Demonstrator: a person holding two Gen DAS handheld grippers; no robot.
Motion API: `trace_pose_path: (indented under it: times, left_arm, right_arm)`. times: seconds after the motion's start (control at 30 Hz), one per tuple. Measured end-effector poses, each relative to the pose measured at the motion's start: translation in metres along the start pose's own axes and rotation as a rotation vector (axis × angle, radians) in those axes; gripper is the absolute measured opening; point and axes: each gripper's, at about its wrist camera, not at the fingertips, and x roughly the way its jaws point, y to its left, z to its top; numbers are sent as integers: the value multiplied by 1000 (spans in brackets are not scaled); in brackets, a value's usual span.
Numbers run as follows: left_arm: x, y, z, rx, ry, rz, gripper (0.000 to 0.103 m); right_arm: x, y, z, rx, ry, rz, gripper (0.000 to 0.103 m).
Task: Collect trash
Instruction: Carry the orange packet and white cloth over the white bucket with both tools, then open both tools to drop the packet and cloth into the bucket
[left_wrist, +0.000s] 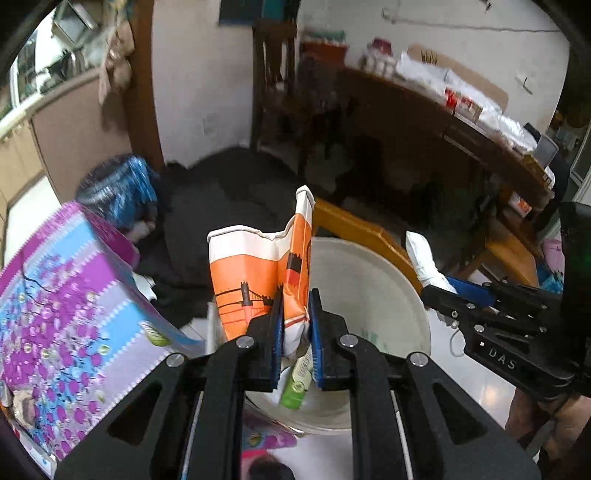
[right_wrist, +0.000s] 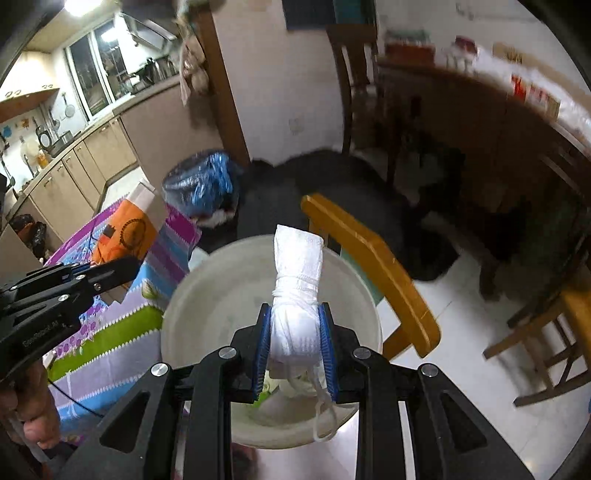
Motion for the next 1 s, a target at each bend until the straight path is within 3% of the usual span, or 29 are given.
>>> trace_pose_path:
  times: [0.3, 0.9, 1.0]
  left_arm:
    - [42, -1, -6, -27, 114, -14, 11]
    - [56, 1, -9, -34, 159, 0, 12]
    - [59, 2, -8, -39, 171, 5, 20]
  right_arm:
    - [31, 7, -11, 21, 60, 2, 26]
    - [39, 22, -23, 13, 82, -12, 27]
    - [43, 23, -23, 9, 99, -15, 30]
